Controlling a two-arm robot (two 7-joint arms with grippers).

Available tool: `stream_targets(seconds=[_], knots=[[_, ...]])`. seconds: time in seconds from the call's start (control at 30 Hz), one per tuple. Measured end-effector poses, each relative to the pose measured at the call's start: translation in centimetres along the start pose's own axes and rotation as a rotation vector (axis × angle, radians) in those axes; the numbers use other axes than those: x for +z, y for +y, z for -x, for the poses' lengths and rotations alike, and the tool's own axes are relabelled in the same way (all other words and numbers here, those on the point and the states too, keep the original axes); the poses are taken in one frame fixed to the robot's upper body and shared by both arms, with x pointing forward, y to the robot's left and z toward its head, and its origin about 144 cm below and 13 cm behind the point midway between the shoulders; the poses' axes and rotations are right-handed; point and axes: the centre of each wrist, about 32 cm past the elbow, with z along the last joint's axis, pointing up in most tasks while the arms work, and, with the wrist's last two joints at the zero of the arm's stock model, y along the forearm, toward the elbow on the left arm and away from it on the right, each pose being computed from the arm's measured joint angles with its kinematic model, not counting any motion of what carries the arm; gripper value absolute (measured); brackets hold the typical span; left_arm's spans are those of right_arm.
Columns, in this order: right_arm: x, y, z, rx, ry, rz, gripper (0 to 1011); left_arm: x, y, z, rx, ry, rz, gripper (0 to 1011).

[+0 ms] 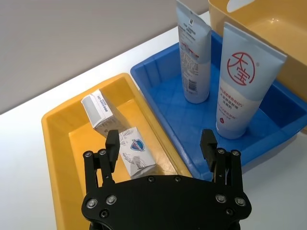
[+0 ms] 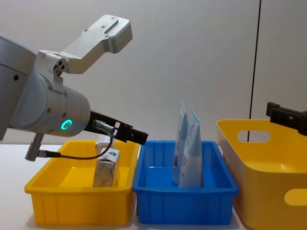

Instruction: Bimanual collaborative sorting of washing and personal care products

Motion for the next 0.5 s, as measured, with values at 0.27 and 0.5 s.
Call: stream_targets(seconds=[0.27,0.5], knots=[[0.0,0.0,0.0,0.000,0.000,0.000,1002,-0.8,-0.5,0.3,0.015,0.027,-0.024,1001],[0.0,0.0,0.0,0.000,0.000,0.000,1002,-1.3,-1.1,0.5,0.029,0.055,-0.031,1001]])
